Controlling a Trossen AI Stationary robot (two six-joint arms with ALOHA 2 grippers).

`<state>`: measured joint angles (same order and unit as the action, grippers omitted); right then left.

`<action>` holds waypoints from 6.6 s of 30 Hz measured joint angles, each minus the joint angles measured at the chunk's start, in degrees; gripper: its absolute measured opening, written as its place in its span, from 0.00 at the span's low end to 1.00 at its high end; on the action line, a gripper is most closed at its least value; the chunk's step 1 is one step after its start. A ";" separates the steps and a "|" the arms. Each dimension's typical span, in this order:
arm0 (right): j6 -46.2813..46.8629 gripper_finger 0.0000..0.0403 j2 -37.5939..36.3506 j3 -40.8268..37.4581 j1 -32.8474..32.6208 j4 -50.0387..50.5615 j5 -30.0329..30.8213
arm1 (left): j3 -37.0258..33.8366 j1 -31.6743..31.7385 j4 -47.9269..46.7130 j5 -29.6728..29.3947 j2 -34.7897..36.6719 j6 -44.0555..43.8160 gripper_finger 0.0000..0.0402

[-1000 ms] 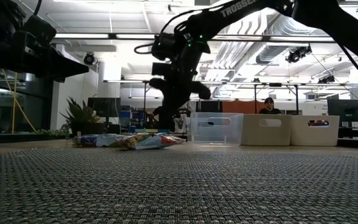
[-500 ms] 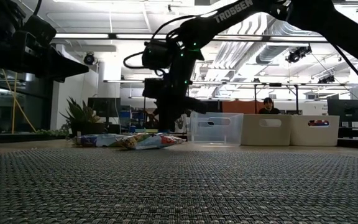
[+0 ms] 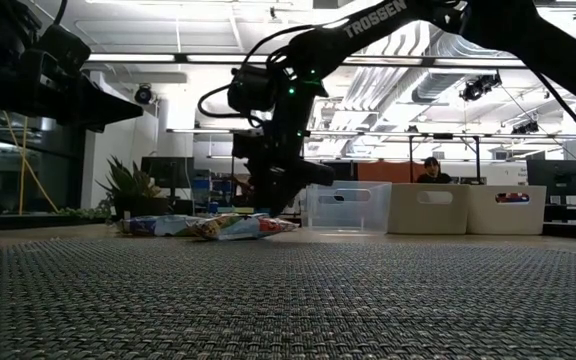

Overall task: Pick and place Granola Bars by type
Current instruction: Put the yellow granola bar into the white bin

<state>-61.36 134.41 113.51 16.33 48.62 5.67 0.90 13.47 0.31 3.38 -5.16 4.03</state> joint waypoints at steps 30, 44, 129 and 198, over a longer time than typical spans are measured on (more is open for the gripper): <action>14.84 0.52 1.64 0.00 3.57 1.55 -0.48 | -0.01 0.00 0.01 0.00 -0.01 -0.01 0.00; 18.79 0.52 1.55 0.87 5.85 5.83 -6.27 | 0.00 0.00 0.01 0.00 0.01 -0.01 0.00; 13.31 0.12 1.44 0.92 6.33 8.74 -5.55 | 0.00 0.00 -0.01 0.00 0.01 0.00 0.00; 17.64 0.00 -2.63 0.83 0.34 0.85 3.41 | 0.01 0.00 0.00 0.00 -0.01 0.00 0.00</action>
<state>-43.72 131.78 114.34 16.67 49.47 9.08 0.90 13.47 0.31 3.38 -5.17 4.03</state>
